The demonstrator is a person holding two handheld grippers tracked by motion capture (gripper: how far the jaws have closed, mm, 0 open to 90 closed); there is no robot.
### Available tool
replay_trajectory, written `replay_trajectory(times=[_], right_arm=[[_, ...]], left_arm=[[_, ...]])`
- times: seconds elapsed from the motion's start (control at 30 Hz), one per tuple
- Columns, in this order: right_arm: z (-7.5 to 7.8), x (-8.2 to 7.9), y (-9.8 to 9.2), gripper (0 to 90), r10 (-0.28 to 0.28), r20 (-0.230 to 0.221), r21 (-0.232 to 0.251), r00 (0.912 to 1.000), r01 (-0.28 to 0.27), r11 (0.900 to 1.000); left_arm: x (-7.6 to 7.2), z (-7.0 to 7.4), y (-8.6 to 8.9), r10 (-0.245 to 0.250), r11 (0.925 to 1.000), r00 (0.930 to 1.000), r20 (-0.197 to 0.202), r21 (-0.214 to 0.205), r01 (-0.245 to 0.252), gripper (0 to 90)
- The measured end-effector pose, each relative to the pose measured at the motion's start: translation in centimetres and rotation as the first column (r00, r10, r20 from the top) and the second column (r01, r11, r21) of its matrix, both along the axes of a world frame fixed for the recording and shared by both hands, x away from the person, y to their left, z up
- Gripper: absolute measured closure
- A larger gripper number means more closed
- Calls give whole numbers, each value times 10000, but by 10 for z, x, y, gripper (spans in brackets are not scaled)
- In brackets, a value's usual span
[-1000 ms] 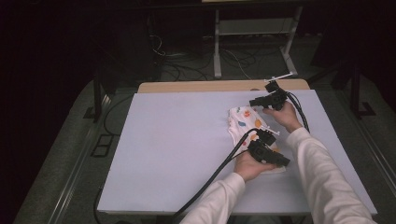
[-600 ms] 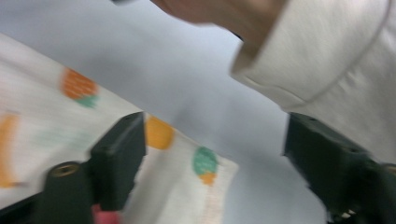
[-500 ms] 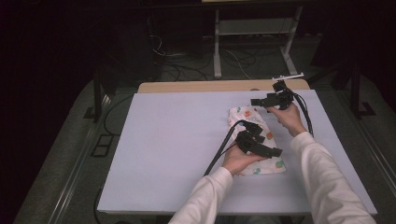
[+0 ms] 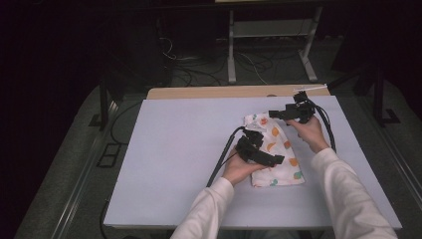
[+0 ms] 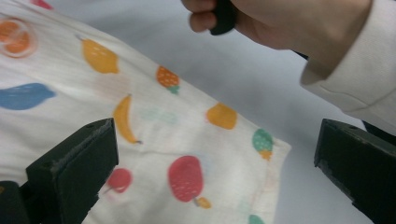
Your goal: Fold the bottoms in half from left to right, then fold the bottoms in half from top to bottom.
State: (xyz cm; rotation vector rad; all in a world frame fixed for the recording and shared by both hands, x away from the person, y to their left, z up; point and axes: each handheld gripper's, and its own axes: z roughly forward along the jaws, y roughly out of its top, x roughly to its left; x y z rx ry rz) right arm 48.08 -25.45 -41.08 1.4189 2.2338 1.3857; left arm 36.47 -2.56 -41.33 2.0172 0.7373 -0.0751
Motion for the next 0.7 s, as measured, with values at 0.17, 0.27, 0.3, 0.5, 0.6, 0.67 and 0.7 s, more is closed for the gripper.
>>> replay_trajectory(times=[0.17, 0.27, 0.3, 0.5, 0.6, 0.67, 0.7], right_arm=[[-3, -3, 0, 0, 63, -2, 84, 10000, -63, 9999], [-3, -4, -1, 0, 100, -10, 196, 9999, -100, 9998], [-3, -5, -1, 0, 115, -18, 209, 9999, -114, 9997], [-3, -6, -1, 0, 304, -66, 299, 9995, -302, 9991], [-3, -7, -1, 0, 447, -173, 295, 9989, -441, 9986], [-4, -7, -1, 0, 517, -190, 336, 9985, -510, 9981], [-4, -7, -1, 0, 550, -166, 338, 9983, -544, 9979]], left_arm=[[4, 2, 7, 145, 9999, 9994, 300, -22, -145, 0], [8, 3, 12, 267, 9996, 9987, 425, -27, -266, 0], [9, 3, 14, 312, 9995, 9986, 417, -18, -311, 0], [20, 5, 25, 502, 9986, 9971, 564, 133, -510, 0], [25, 6, 30, 637, 9978, 9964, 562, 157, -647, 0], [29, 7, 33, 706, 9970, 9951, 692, 252, -725, 0], [31, 6, 35, 791, 9963, 9942, 723, 287, -813, 0]])
